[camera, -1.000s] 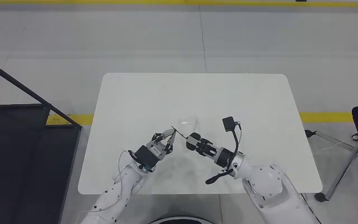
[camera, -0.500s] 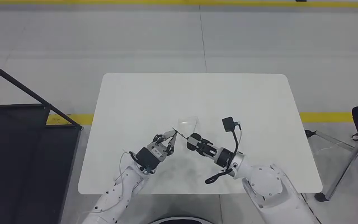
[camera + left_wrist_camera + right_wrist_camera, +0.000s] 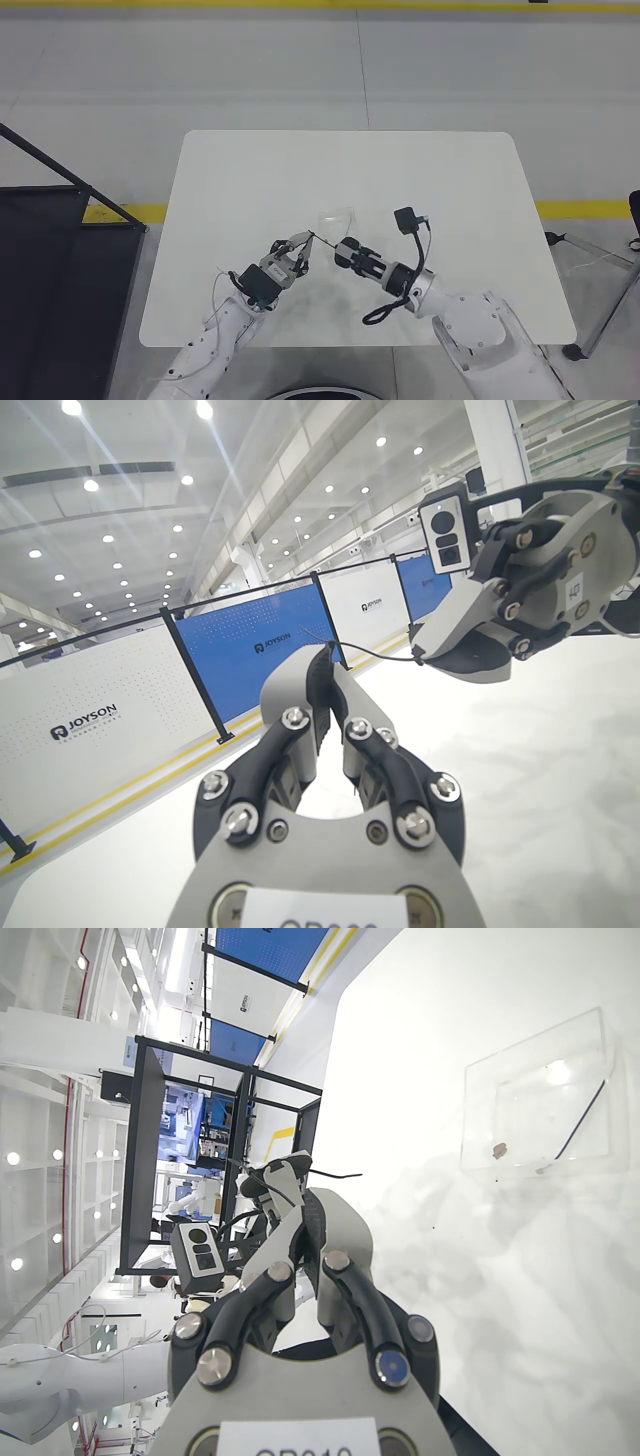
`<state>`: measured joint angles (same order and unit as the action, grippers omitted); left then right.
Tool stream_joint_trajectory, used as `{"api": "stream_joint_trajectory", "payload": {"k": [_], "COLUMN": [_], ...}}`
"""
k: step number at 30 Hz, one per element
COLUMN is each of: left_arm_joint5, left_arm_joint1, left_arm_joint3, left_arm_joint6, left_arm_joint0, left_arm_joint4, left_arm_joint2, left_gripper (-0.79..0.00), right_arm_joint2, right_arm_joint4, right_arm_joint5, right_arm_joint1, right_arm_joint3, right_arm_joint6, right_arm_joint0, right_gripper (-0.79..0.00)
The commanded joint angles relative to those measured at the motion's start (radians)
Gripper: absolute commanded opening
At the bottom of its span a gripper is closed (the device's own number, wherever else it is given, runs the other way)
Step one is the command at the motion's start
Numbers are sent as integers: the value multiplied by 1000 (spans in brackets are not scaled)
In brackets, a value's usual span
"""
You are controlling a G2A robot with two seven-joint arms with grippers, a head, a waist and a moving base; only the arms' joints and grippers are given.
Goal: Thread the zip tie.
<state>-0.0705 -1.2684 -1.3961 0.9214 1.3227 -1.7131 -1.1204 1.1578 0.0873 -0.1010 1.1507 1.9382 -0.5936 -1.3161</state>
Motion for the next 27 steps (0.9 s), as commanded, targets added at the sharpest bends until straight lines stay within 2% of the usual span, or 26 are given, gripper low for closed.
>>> {"api": "stream_joint_trajectory", "payload": {"k": [1,18,27], "left_arm_joint5": [1,9,14], "left_arm_joint1": [0,8,7], "left_arm_joint3": [-11,-25,-18], "left_arm_joint6": [-18,-25,-26], "left_arm_joint0": [2,7,6], "left_arm_joint4": [-4,-89,-91], "left_arm_joint2": [0,1,7], "left_gripper": [-785,-785,-785], "right_arm_joint2": [0,35,69], "right_arm_joint4": [1,-63,-124], "right_arm_joint5": [-2,22,-10], "right_arm_joint1": [0,-1,-3], "right_arm_joint3": [0,13,44], "right_arm_joint6": [-1,-18,-60], "right_arm_joint0": [1,-1,29], "right_gripper": [-785,-785,-785]}}
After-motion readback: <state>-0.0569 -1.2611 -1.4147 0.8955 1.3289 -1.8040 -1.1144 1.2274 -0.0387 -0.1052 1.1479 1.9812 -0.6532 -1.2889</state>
